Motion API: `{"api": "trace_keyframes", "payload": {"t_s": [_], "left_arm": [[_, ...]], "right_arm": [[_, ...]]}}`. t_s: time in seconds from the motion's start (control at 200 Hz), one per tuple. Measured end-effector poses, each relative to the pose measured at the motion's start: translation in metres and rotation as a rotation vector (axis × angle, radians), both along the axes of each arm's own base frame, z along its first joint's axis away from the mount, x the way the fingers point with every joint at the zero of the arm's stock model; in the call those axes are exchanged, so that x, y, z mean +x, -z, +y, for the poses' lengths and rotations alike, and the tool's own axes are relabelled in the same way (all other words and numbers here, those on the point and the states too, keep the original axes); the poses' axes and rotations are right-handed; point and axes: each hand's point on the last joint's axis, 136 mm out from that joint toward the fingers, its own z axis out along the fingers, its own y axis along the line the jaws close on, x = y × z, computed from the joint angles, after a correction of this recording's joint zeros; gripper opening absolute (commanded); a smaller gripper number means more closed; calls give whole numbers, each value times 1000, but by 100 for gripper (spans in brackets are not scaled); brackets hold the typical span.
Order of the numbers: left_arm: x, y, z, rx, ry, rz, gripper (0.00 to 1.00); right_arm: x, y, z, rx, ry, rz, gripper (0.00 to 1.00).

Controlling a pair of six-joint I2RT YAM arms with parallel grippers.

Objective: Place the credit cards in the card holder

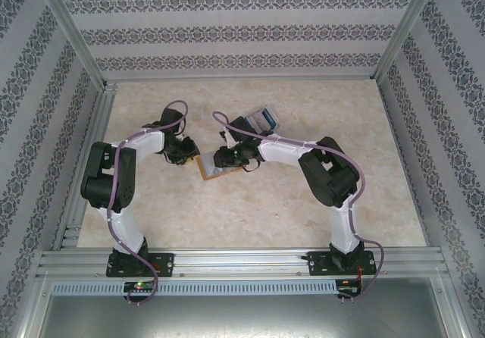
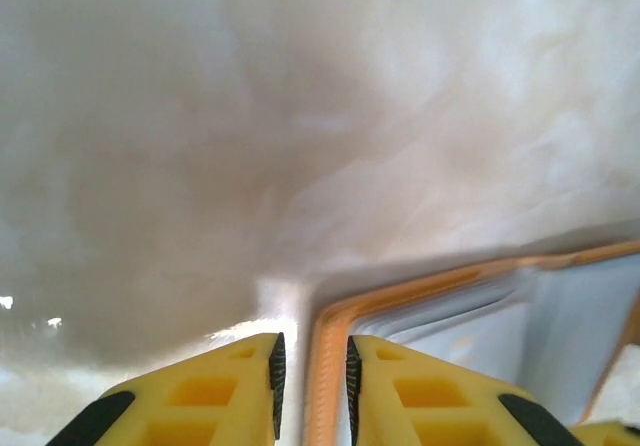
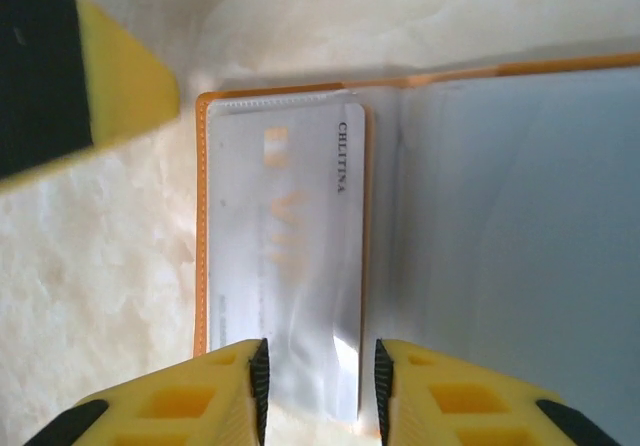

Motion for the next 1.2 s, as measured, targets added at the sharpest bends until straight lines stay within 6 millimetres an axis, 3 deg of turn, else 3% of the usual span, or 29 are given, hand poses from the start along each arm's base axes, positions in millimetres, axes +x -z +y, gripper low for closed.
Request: {"api": "trace_keyframes", "payload": {"t_s": [0.195, 0.41, 0.555, 0.779, 0.994, 1.199], "left_arm": [[41, -30, -3, -5, 8, -105, 26], [58, -16, -7, -10, 12, -86, 26], [60, -3, -10, -20, 18, -57, 26], [64, -8, -12, -29, 28, -66, 26], [64, -5, -14, -32, 45, -58, 26], [50, 8, -12, -26, 49, -16, 26]], "right_arm": [[-14, -16, -18, -7, 16, -30, 37], [-32, -11, -43, -32, 43, -10, 36], [-41, -5, -55, -36, 66, 10, 32], [-53, 3, -65, -26, 99, 35, 19], [-49, 7, -64, -13, 110, 30, 18], [-43, 29, -69, -33, 130, 60, 18]]}}
